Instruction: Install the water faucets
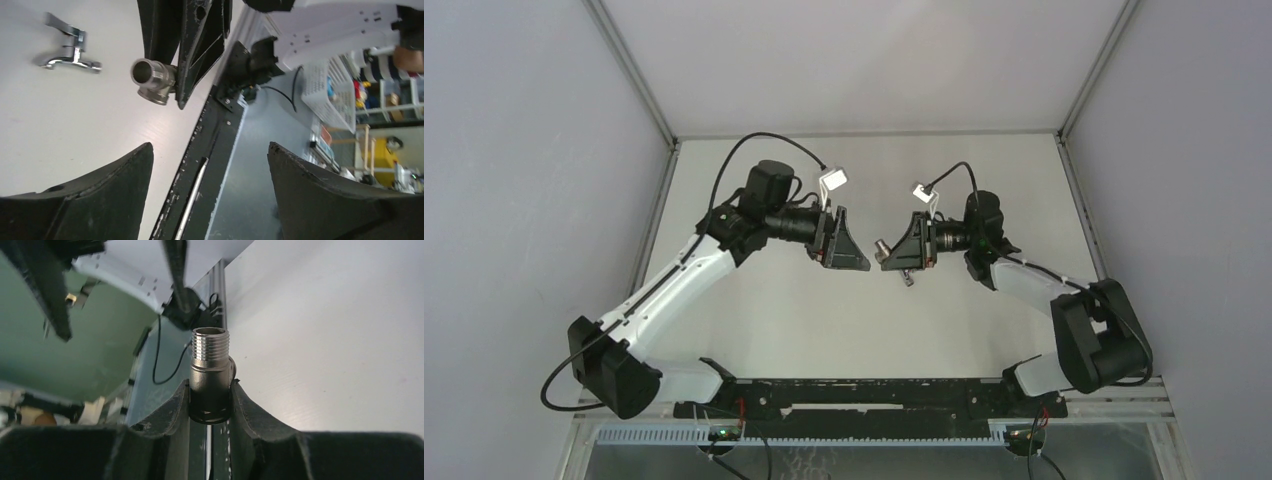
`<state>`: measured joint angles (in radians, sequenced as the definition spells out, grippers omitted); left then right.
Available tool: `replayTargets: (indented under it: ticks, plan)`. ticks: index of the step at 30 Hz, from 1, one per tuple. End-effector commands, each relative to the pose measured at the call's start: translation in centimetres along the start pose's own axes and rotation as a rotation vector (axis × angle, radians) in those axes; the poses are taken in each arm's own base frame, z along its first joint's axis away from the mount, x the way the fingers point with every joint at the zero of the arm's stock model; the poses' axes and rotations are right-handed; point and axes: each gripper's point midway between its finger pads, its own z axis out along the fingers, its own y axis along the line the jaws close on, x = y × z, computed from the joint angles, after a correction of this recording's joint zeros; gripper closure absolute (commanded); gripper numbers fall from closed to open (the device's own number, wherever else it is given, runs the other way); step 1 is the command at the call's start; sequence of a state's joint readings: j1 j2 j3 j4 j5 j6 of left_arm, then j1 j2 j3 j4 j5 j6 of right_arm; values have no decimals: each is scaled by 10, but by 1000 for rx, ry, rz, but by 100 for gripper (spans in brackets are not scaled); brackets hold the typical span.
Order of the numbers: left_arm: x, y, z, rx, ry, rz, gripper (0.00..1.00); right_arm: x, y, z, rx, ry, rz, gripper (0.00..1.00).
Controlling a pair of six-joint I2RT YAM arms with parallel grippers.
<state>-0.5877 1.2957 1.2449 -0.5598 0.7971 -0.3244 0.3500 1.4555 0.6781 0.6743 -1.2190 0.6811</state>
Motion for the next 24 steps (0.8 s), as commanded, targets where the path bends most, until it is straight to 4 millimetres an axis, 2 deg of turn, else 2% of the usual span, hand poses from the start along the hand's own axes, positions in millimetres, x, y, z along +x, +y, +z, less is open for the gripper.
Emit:
replayTargets:
  ticks: [1,4,10,20,24]
  plan:
    - [9,-21,0,190,29,30,14,11,41,-9,-151,126,-179,100]
    - [5,-22,4,202,4,-19,16,19,49,-8,-164,171,-201,100]
    - [6,-21,13,220,25,-51,23,20,61,-3,-210,206,-225,100]
    - [10,-24,22,235,62,-60,45,25,68,5,-237,237,-227,100]
    - [12,-25,23,233,70,-55,49,24,69,6,-243,242,-222,100]
